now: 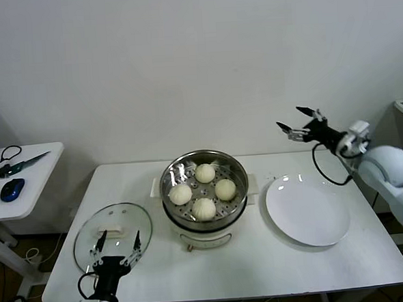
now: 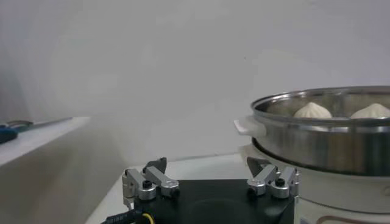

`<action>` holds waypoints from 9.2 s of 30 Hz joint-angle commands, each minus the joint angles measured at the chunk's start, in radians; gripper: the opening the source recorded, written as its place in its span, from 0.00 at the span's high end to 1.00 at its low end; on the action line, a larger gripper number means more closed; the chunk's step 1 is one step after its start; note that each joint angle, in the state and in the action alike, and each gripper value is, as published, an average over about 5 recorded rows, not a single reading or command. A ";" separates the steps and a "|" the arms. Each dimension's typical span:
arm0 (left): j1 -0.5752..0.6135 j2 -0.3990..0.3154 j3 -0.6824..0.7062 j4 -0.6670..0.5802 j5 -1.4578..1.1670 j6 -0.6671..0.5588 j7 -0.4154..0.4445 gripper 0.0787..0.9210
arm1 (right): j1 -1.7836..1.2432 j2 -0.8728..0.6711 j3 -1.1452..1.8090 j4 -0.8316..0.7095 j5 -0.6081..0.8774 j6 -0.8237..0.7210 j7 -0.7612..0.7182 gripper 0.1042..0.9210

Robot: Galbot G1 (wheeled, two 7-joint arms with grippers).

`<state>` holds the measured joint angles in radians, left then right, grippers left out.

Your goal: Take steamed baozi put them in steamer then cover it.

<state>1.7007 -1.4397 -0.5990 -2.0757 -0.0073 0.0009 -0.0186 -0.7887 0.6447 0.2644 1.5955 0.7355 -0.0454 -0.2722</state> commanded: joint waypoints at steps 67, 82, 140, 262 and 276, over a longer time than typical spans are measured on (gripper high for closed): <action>-0.415 0.202 0.032 0.703 1.301 0.025 -0.397 0.23 | -0.874 0.640 0.402 0.047 -0.205 0.544 0.091 0.12; -0.419 0.188 0.030 0.754 1.317 0.026 -0.396 0.75 | -0.866 0.639 0.401 0.050 -0.203 0.539 0.098 0.12; -0.785 0.154 0.690 0.044 1.333 0.768 0.296 0.93 | -0.832 0.646 0.394 0.072 -0.318 0.488 0.153 0.12; -0.013 0.149 -0.059 0.086 -0.265 -0.119 -0.098 0.12 | -0.827 0.636 0.342 0.133 -0.419 0.369 0.203 0.12; -0.022 0.107 0.012 0.165 -0.207 -0.160 -0.063 0.12 | -0.826 0.641 0.337 0.134 -0.415 0.372 0.204 0.12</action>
<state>1.6538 -1.3263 -0.5842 -1.9357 -0.1749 -0.1172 -0.0803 -1.6139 1.2847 0.6019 1.7291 0.3187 0.3256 -0.0685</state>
